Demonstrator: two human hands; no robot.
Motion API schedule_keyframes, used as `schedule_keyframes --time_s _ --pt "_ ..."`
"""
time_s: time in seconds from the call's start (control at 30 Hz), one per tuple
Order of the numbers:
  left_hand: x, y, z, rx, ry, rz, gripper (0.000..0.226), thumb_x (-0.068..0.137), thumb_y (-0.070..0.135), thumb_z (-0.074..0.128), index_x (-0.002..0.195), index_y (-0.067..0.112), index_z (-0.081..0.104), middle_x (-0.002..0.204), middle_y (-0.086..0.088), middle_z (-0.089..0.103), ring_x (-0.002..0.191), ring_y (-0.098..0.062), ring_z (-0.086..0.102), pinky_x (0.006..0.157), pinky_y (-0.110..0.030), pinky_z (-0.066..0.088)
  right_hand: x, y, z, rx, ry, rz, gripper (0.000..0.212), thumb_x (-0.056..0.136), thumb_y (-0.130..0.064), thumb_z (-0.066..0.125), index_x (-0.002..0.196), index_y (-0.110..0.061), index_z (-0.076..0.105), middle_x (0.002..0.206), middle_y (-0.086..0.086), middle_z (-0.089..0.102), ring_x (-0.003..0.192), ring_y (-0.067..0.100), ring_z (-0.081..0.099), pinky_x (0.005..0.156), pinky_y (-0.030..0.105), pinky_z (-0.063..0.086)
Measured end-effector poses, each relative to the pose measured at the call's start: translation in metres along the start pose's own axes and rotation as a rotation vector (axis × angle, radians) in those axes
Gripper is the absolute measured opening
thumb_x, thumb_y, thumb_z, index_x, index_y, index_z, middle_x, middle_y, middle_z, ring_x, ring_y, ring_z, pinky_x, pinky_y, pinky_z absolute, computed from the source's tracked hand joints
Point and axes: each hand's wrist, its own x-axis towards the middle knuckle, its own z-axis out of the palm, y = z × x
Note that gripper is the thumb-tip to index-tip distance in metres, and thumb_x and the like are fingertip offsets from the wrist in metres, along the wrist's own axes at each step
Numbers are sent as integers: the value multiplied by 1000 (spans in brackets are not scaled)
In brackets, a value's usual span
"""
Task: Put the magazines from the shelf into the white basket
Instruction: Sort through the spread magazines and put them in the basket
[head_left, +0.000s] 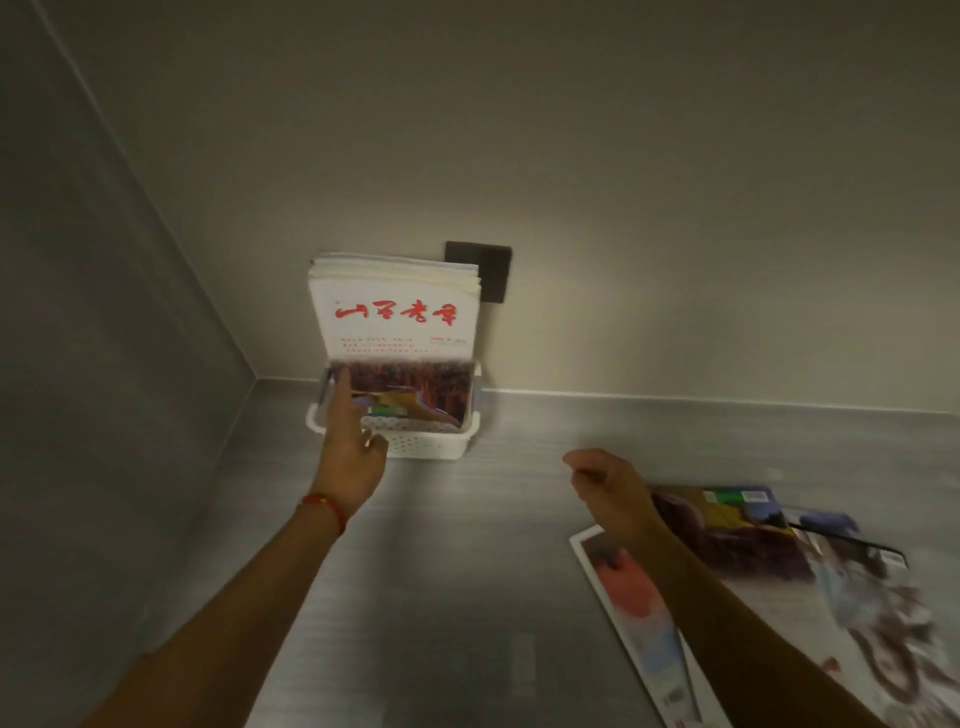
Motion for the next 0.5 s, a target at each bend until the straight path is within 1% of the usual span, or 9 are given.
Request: schedule_keyframes --time_s 0.07,0.13,0.2,0.27,0.3,0.33,0.4,0.43,0.5 --pt "-44 -2 35 125 -155 28 99 83 -15 54 158 25 2 161 2 21 146 -20 30 118 -40 32 -26 42 -29 -103 40 33 26 82 6 62 98 -11 73 96 3 70 91 25 67 81 25 47" --pt "-87 -6 80 259 -300 115 100 82 -9 57 158 27 2 166 6 5 153 -16 13 124 -36 19 -51 82 -62 -249 82 56 21 81 -1 65 95 -14 74 95 -2 69 92 21 67 79 19 42" --pt "-127 -9 127 373 -441 202 98 82 -5 56 157 29 3 166 9 -4 154 -11 1 124 -23 8 -72 121 -94 -307 135 102 22 85 -5 66 105 -10 71 109 9 69 104 27 64 89 27 44" --pt "-159 -6 174 441 -570 242 92 83 -2 53 157 24 5 164 6 -6 155 -14 0 118 -11 -3 -89 154 -123 -398 181 243 35 88 -17 65 122 -8 61 126 16 60 119 33 54 101 39 43" --pt "-173 -3 197 470 -617 263 88 83 -1 51 157 20 8 164 3 -4 155 -17 3 119 -11 -3 -98 168 -135 -469 189 338 44 89 -27 63 130 -10 55 134 16 53 124 35 49 104 43 40" --pt "-186 2 218 489 -644 289 83 84 -1 49 156 19 13 164 1 0 155 -19 7 122 -16 0 -105 181 -146 -534 185 429 53 90 -36 61 135 -14 48 140 16 46 129 36 43 106 46 38" --pt "-206 13 257 486 -658 324 78 86 -1 50 156 20 21 165 2 12 153 -19 16 126 -28 15 -117 200 -161 -593 141 553 67 88 -51 58 141 -15 37 147 18 34 135 38 34 109 51 34" --pt "-215 17 272 502 -658 309 79 86 0 50 156 22 22 164 3 18 152 -18 18 124 -31 21 -122 207 -165 -592 117 573 73 86 -54 58 142 -14 34 149 18 31 137 39 33 109 52 34" --pt "-226 20 292 560 -656 251 79 84 7 55 155 27 24 160 5 24 148 -17 23 122 -30 28 -129 219 -165 -604 117 551 82 82 -57 62 143 -14 28 151 18 28 138 38 31 108 55 34"
